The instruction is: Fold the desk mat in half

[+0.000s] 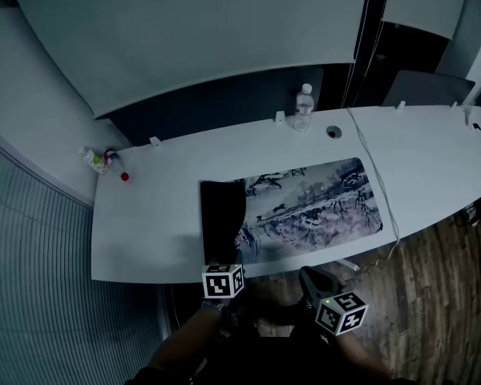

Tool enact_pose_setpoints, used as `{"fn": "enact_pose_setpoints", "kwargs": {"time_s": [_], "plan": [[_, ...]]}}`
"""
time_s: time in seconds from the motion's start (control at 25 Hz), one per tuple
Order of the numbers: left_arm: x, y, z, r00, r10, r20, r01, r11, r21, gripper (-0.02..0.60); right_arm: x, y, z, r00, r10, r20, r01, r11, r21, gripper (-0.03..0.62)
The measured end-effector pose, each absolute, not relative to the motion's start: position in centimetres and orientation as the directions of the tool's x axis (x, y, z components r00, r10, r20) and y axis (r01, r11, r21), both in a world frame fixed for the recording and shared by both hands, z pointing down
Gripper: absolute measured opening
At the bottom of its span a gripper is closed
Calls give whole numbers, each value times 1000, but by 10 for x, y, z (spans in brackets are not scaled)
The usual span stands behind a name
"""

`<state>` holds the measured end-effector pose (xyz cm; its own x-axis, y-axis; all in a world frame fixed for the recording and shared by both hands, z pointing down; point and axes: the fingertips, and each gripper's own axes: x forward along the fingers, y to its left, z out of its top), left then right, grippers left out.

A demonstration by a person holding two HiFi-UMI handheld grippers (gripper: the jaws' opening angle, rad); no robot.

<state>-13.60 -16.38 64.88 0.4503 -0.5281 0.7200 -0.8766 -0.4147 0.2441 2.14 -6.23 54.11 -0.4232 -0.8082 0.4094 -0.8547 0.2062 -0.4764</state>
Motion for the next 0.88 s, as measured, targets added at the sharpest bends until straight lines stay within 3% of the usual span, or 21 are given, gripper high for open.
{"fn": "enact_pose_setpoints", "kwargs": {"time_s": [0.88], "plan": [[-55,-163,654,482,-493,724,-854,-451,261,37,98,-54,552,-375,-824,425,-863,142,-485,23]]}}
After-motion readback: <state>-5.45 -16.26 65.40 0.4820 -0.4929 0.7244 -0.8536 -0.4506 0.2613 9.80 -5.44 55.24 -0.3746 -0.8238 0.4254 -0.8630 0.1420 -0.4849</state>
